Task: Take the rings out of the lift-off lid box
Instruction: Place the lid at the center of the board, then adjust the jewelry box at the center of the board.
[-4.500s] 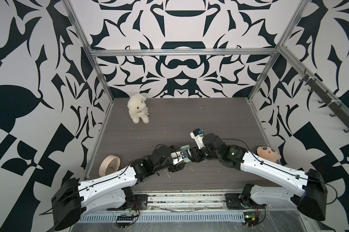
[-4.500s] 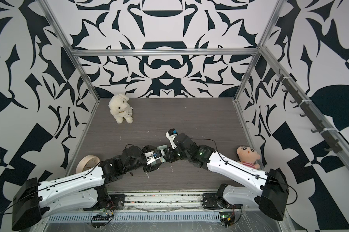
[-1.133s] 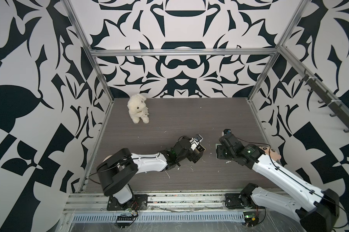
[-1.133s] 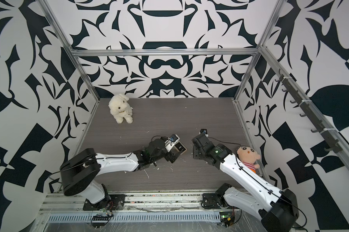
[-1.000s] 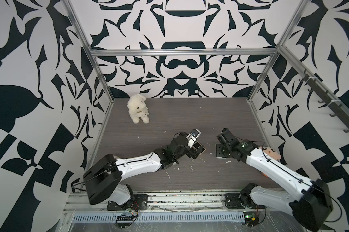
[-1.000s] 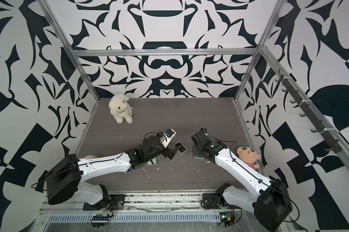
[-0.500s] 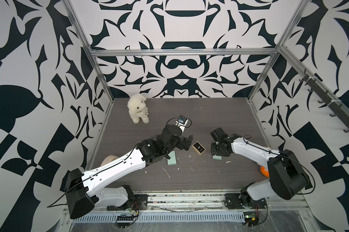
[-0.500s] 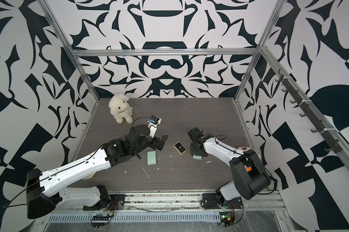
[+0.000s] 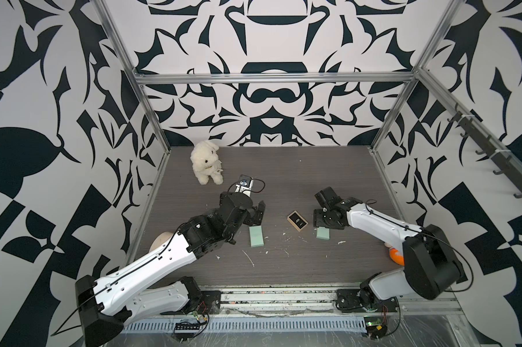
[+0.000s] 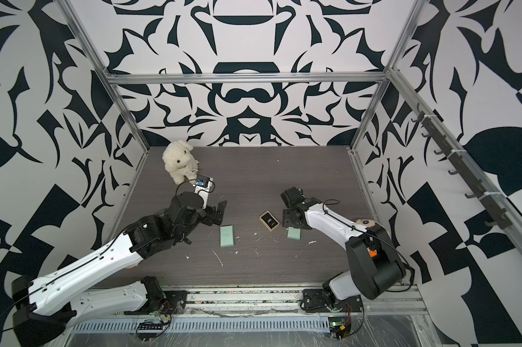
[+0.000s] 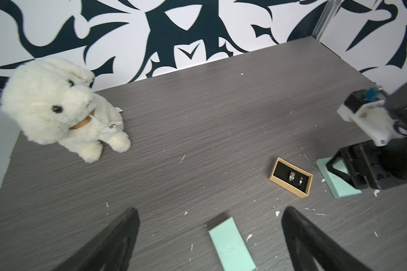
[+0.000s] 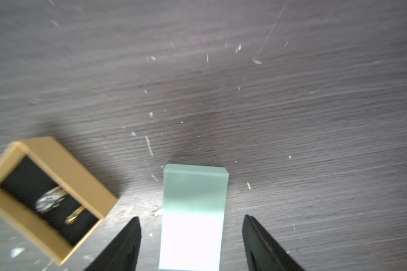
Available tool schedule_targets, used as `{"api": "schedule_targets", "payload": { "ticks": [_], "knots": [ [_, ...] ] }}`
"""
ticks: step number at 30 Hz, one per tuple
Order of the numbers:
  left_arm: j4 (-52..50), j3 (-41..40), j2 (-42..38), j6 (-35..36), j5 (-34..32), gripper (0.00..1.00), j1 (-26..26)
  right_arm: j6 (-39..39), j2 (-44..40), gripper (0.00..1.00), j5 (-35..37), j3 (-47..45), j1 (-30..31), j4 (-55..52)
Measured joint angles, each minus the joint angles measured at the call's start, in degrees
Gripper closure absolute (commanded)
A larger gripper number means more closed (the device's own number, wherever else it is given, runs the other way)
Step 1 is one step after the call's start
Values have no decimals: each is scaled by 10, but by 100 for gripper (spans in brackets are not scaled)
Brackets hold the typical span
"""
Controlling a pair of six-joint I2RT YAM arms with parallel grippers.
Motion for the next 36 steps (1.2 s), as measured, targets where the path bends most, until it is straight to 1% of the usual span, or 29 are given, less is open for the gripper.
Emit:
{"api": "schedule_targets", "payload": {
  "ticks": [3,5,7,10,13,17,23,31,36],
  "knots": [
    [7,-10,-21,-7,-17,1,6,13,-41,41,-12,1,26,1],
    [13,-21,-35,-11,-28,1,12,23,-51,43,-14,5,66,2],
    [18,-31,-45,-14,-35,1,18,31,-50,48,-18,9,117,5],
    [20,-36,-49,-17,-43,1,21,47,-44,50,-35,10,168,15],
    [23,-38,-49,-20,-49,1,21,60,-29,52,-43,10,194,31],
    [27,-39,-49,-21,-54,1,22,67,15,55,-53,10,212,50],
    [27,-39,-49,-21,-63,1,22,68,81,55,-62,13,214,75],
    [32,-40,-48,-21,-65,1,22,54,121,55,-42,30,213,90],
    [35,-40,-47,-21,-65,1,23,43,140,56,-28,31,202,98]
  ]
}}
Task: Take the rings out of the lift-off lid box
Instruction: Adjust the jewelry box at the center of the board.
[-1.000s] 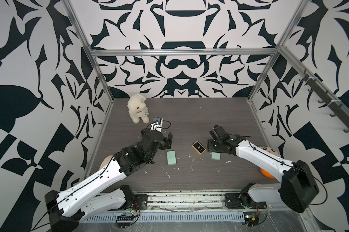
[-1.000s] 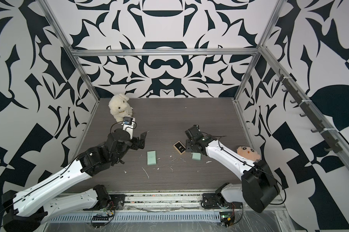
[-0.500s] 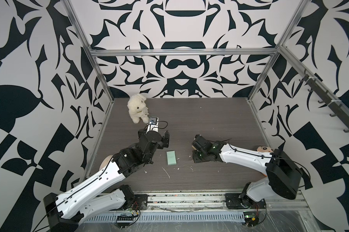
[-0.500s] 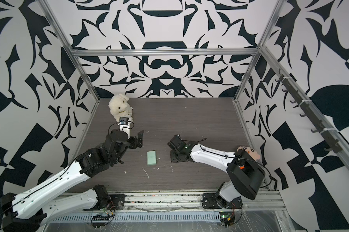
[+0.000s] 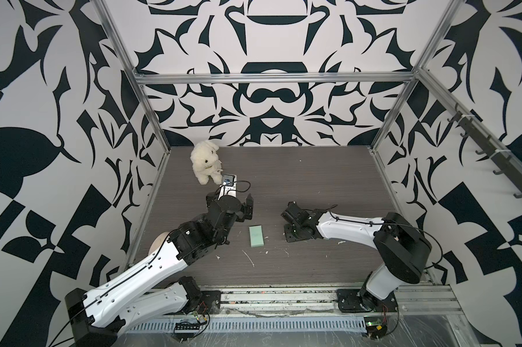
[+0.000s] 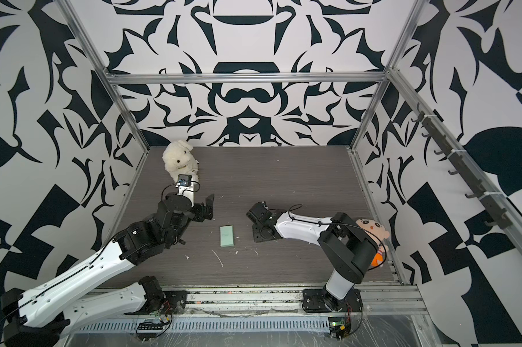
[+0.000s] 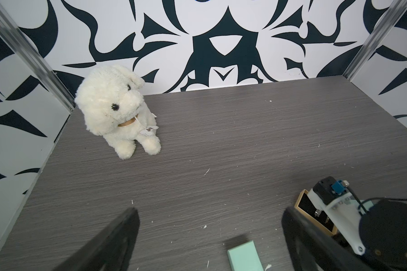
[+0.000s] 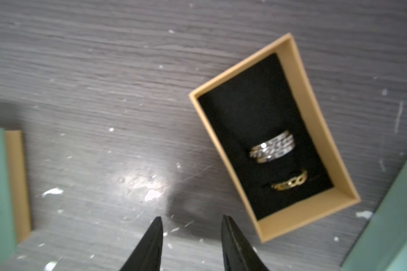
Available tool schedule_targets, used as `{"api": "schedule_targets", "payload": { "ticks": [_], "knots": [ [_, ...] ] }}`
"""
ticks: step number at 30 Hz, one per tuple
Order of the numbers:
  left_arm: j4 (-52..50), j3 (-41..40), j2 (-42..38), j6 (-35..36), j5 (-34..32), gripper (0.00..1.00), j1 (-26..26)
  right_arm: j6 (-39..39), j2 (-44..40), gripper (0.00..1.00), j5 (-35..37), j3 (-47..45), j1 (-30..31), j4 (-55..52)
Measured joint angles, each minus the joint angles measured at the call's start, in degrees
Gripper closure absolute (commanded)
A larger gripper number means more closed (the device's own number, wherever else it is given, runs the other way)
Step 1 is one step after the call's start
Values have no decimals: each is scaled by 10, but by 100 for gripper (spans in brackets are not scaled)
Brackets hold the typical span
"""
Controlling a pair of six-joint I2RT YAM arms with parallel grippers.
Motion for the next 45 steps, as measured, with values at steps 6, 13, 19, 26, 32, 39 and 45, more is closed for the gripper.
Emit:
{"api": "schedule_targets", "payload": {
  "ticks": [6,13,19,26,32,39,45],
  "knots": [
    [0,0,2,0,0,1,0,-10,2,56,16,0,-23,4],
    [0,0,7,0,0,1,0,-17,-6,58,21,-10,-76,6],
    [0,0,14,-5,0,1,0,-22,-40,61,37,-10,-98,-23],
    [-27,15,64,-50,8,1,1,-24,-78,62,41,11,-97,-78],
    [-57,31,110,-110,29,1,3,-37,-44,65,20,80,-97,-96],
    [-71,31,122,-173,48,1,4,-50,17,67,2,120,-97,-107],
    [-71,21,122,-210,61,1,4,-55,43,67,4,131,-99,-111]
  ]
}}
